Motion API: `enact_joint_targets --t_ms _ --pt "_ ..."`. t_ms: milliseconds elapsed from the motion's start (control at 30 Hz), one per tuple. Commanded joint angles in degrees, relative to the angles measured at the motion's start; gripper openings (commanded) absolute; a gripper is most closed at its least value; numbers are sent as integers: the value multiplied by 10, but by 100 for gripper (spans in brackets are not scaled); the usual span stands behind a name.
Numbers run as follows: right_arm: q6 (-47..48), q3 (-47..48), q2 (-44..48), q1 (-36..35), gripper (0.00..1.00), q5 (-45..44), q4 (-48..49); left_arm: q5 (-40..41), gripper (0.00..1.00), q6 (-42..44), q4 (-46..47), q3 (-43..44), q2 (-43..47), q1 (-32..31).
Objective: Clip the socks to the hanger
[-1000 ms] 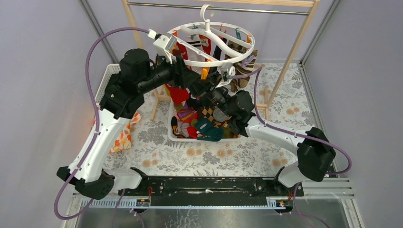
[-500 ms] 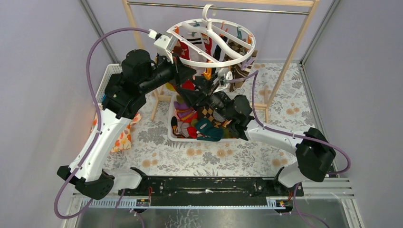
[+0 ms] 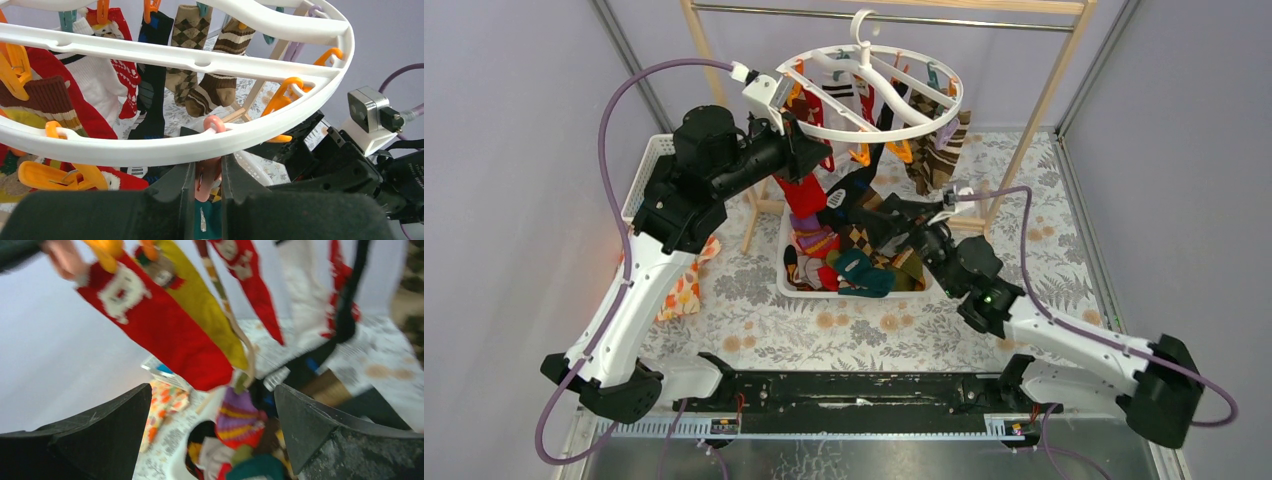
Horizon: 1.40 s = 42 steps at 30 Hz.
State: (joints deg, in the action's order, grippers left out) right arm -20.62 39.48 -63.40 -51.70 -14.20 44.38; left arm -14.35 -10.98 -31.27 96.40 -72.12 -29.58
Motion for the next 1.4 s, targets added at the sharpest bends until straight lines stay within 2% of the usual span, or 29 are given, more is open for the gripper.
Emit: enact_joint_targets --t_ms 0,100,233,300,633,867,1033,1100,1233,1367 --pt "-15 -23 70 -2 100 -123 -199 19 0 20 -8 25 1 2" --pt "4 -25 74 5 99 -150 -251 25 0 26 -17 33 -7 9" --pt "-19 8 31 91 88 -33 -318 14 0 21 -18 35 -12 33" --pt "-9 27 -4 109 86 -14 -332 6 0 20 -18 34 -11 41" --pt "18 114 -163 110 86 18 -289 -8 0 26 -28 39 -2 47" --pt "12 133 -203 111 75 -1 -300 5 0 41 -28 41 9 47" --pt "18 118 -187 108 66 -18 -309 11 0 47 -27 28 15 48" --pt "32 111 -164 96 67 -40 -309 10 0 46 -27 26 14 49" --pt "97 117 -130 32 78 -102 -323 5 0 40 -27 26 13 51" --pt "58 159 -138 17 79 -113 -432 -2 0 36 -28 24 15 52"
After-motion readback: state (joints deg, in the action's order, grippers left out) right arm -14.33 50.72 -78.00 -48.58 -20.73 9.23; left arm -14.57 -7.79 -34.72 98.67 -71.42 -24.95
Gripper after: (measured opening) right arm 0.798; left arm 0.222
